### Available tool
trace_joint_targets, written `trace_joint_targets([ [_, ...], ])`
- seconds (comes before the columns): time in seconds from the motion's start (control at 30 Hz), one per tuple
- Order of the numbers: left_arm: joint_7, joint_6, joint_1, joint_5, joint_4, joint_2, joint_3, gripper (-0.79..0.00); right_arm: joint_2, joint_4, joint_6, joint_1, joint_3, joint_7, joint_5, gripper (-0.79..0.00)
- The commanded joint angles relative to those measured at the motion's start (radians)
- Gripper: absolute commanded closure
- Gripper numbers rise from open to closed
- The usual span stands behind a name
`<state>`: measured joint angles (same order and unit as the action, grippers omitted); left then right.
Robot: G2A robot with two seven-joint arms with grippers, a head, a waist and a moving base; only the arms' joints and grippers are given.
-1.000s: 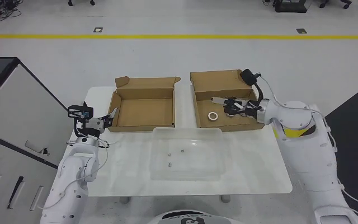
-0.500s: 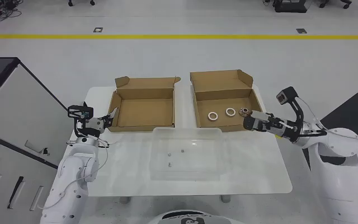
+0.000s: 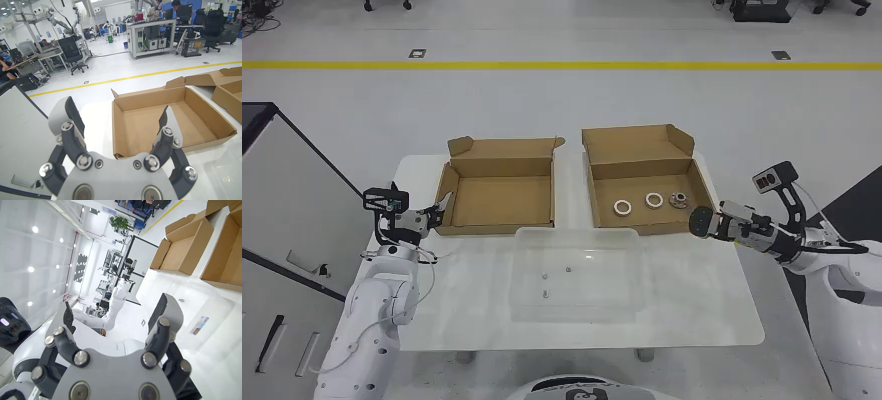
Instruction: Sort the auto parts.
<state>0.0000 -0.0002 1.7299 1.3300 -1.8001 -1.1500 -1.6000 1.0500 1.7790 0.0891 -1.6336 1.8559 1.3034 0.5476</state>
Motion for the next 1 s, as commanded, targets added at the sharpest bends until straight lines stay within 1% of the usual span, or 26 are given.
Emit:
trace_joint_targets([
  [0.0, -0.014, -0.012, -0.003, 0.011, -0.006, 0.001, 0.000, -0.785, 0.000, 0.000, 0.000, 0.000, 0.000, 0.000, 0.000, -0.785],
  [0.07, -0.050, -0.043, -0.007, 0.038, -0.036, 0.003, 0.007, -0.785, 0.000, 0.000, 0.000, 0.000, 0.000, 0.000, 0.000, -0.785],
  [0.13, -0.118, -0.084, -0.013, 0.089, -0.072, 0.007, 0.015, -0.785, 0.000, 0.000, 0.000, 0.000, 0.000, 0.000, 0.000, -0.785],
  [0.23, -0.215, -0.162, -0.031, 0.137, -0.135, 0.010, 0.049, -0.785, 0.000, 0.000, 0.000, 0.000, 0.000, 0.000, 0.000, -0.785],
  [0.33, -0.292, -0.229, -0.055, 0.153, -0.184, 0.011, 0.084, -0.785, 0.000, 0.000, 0.000, 0.000, 0.000, 0.000, 0.000, -0.785],
  [0.43, -0.373, -0.298, -0.085, 0.157, -0.212, 0.013, 0.110, -0.785, 0.000, 0.000, 0.000, 0.000, 0.000, 0.000, 0.000, -0.785],
  [0.73, -0.653, -0.445, -0.201, 0.111, -0.266, 0.013, 0.208, -0.785, 0.000, 0.000, 0.000, 0.000, 0.000, 0.000, 0.000, -0.785],
  [0.97, -0.850, -0.536, -0.275, 0.009, -0.301, 0.013, 0.259, -0.785, 0.000, 0.000, 0.000, 0.000, 0.000, 0.000, 0.000, -0.785],
])
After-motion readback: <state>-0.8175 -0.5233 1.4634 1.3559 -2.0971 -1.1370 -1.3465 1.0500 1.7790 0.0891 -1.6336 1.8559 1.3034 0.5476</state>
